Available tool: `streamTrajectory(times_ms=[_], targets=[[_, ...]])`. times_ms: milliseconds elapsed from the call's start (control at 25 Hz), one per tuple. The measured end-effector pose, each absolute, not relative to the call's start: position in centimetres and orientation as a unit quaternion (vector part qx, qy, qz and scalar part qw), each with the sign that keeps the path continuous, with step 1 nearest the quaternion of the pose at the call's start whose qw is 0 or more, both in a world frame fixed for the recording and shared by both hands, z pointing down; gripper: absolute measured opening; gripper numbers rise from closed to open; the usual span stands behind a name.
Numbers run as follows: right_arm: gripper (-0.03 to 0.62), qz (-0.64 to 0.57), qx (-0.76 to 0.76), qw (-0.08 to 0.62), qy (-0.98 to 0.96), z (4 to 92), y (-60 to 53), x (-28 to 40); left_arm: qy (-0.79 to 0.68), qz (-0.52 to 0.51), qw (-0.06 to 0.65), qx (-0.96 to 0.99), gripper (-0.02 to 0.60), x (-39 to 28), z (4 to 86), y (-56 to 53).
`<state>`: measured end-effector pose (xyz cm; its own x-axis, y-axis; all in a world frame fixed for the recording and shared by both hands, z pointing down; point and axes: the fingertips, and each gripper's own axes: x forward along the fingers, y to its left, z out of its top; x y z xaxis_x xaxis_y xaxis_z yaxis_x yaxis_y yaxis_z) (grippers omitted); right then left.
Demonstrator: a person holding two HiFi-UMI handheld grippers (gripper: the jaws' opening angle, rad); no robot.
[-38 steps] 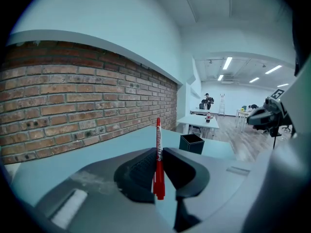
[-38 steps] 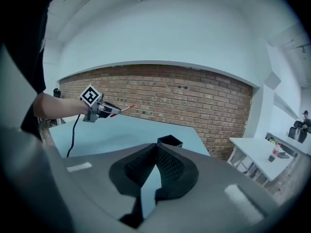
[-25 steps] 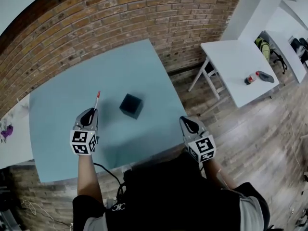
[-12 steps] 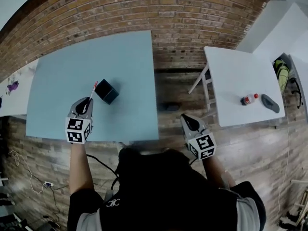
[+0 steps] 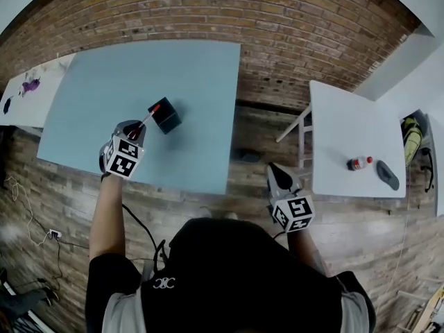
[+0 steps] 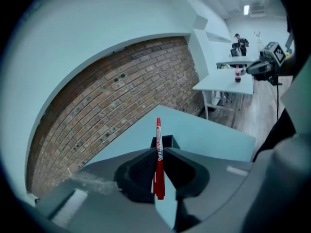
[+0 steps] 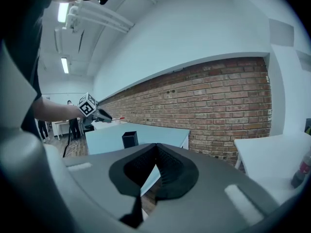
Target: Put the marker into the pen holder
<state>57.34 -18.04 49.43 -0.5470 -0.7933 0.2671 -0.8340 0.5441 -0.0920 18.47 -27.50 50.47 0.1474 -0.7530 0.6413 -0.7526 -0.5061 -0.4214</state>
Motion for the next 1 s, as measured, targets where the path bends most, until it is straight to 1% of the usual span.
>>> streamTrajectory(times_ms=[80,160,280,360,520,680,840,1000], targets=[[0.006,0.102,0.471,0.098,-0.871,49.5,-17.8,57.3,0.487,-0.461,0.01,-0.742,0.041,17.5,51.3,-28.5],[0.006,0.103,0.479,0.101,-0.866,49.7,-17.6,57.7,0.469,-0.512,0.037,-0.719,0.041,16.9,52.1,-29.6],[0.006,0.112,0.487,0.1,-0.86,50.0,-17.2,57.8,0.425,-0.606,0.125,-0.661,0.041,16.1,53.5,-31.5],[0.006,0.114,0.491,0.1,-0.858,50.3,-17.0,57.7,0.401,-0.651,0.185,-0.617,0.041,15.7,54.6,-33.3],[0.006,0.113,0.508,0.097,-0.848,50.3,-16.6,58.5,0.334,-0.72,0.25,-0.555,0.041,15.8,57.5,-35.9],[0.006,0.128,0.531,0.083,-0.833,50.7,-16.4,59.8,0.248,-0.763,0.282,-0.526,0.041,16.1,59.7,-37.3],[0.006,0.182,0.55,0.052,-0.813,52.1,-16.2,61.3,0.194,-0.793,0.283,-0.503,0.041,15.8,61.2,-38.6],[0.006,0.192,0.562,0.049,-0.803,52.9,-16.1,61.9,0.17,-0.799,0.285,-0.502,0.042,16.4,62.0,-38.9]])
